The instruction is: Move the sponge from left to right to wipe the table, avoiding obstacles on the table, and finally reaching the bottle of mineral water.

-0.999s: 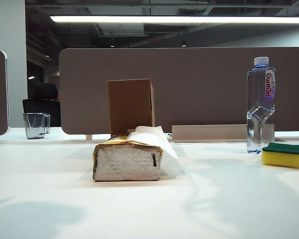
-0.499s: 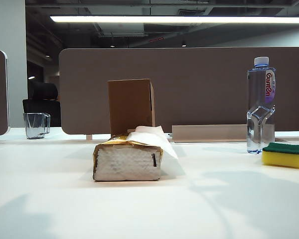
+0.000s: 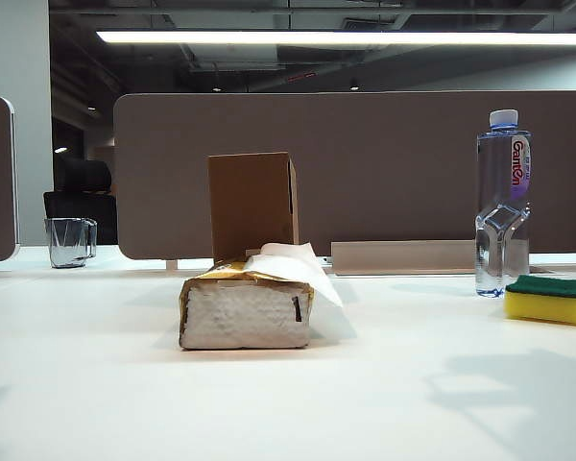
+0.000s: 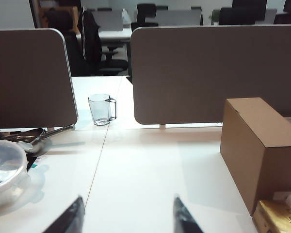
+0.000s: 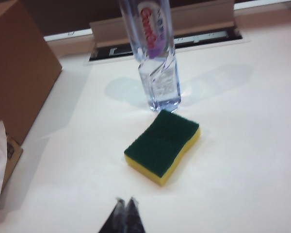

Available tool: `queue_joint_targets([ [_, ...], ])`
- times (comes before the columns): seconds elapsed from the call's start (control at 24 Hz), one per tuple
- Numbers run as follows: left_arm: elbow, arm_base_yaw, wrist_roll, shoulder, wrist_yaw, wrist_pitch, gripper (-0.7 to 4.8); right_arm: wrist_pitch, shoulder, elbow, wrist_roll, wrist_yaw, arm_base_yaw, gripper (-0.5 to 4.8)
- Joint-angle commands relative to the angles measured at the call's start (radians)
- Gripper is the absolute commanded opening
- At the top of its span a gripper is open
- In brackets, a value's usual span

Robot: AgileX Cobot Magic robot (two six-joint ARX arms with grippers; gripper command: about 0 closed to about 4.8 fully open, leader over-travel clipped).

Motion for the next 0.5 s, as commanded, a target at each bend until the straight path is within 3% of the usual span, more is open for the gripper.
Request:
queue_joint_targets([
  [0.04, -0.058, -0.001, -0.005, -0.052, -0.003, 0.023, 2.14, 0.048, -0.047, -0.063, -0.006, -0.01, 0.001, -0.02],
  [0.17, -0.11, -0.001, -0.014, -0.051, -0.003, 0.044, 2.01, 0.095, -0.092, -0.127, -0.007, -0.007, 0.001, -0.03],
  [0.29, -0.208, -0.001, -0.084, -0.051, -0.003, 0.169, 2.0, 0.193, -0.124, -0.198, 0.014, -0.005, 0.001, -0.02],
  [0.5, -0.352, -0.001, -0.11, -0.051, -0.003, 0.316, 1.41, 0.235, -0.127, -0.248, 0.012, 0.036, 0.001, -0.02],
])
